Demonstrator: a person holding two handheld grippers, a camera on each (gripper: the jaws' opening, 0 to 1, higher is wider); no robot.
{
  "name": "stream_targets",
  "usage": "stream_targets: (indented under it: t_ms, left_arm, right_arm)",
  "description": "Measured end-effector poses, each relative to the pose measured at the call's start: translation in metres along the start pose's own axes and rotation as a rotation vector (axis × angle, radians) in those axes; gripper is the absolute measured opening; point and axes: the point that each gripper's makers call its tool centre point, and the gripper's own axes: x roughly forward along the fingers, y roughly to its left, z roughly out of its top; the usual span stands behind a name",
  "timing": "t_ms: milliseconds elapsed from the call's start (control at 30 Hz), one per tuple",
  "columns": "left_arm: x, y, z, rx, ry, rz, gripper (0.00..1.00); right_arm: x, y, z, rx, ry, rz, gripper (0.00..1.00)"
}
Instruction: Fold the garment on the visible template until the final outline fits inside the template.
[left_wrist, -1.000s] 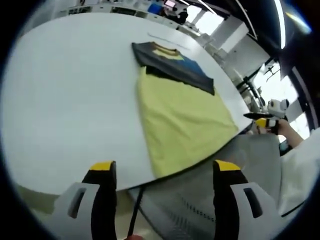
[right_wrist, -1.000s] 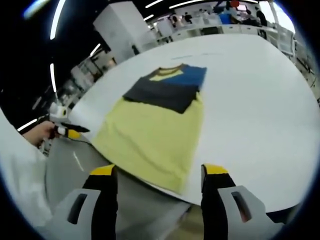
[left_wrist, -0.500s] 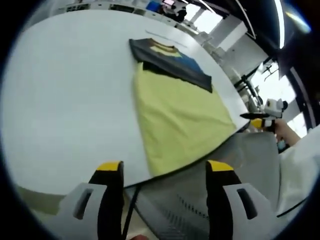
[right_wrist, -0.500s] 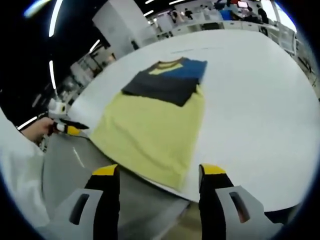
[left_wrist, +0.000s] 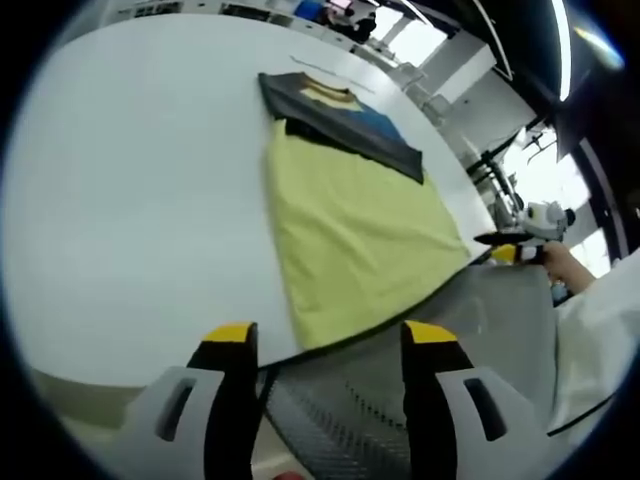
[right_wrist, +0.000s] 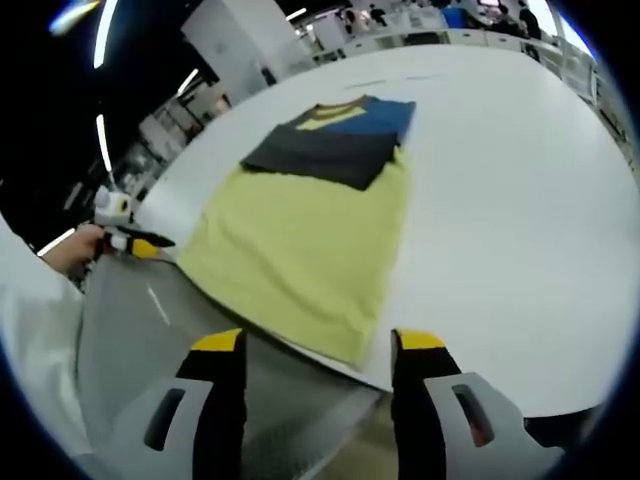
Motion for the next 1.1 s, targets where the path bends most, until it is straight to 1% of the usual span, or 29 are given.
stream_targets:
  t_ms: [200, 267, 500, 600, 1100]
  left_arm:
    - [0.002, -0.002, -0.003, 0.002, 0.020, -0.008, 0.51]
    - [0.003, -0.002, -0.004, 0.001, 0.026, -0.008, 0.51]
    - [0.006, -0.001, -0.007, 0.006, 0.051, -0.010, 0.46]
    - [0.008, -0.001, -0.008, -0.001, 0.057, -0.013, 0.44]
    - [0.012, 0.000, -0.010, -0.008, 0.079, -0.016, 0.40]
  right_arm:
    - [0.002, -0.005, -0.004, -0.040, 0.040, -0.023, 0.50]
    - [0.003, -0.005, -0.006, -0.047, 0.051, -0.024, 0.49]
    - [0.007, -0.008, -0.007, -0.040, 0.061, -0.024, 0.46]
    - [0.007, -0.010, -0.009, -0.053, 0.077, -0.027, 0.45]
    - [0.013, -0.011, -0.013, -0.044, 0.102, -0.017, 0.38]
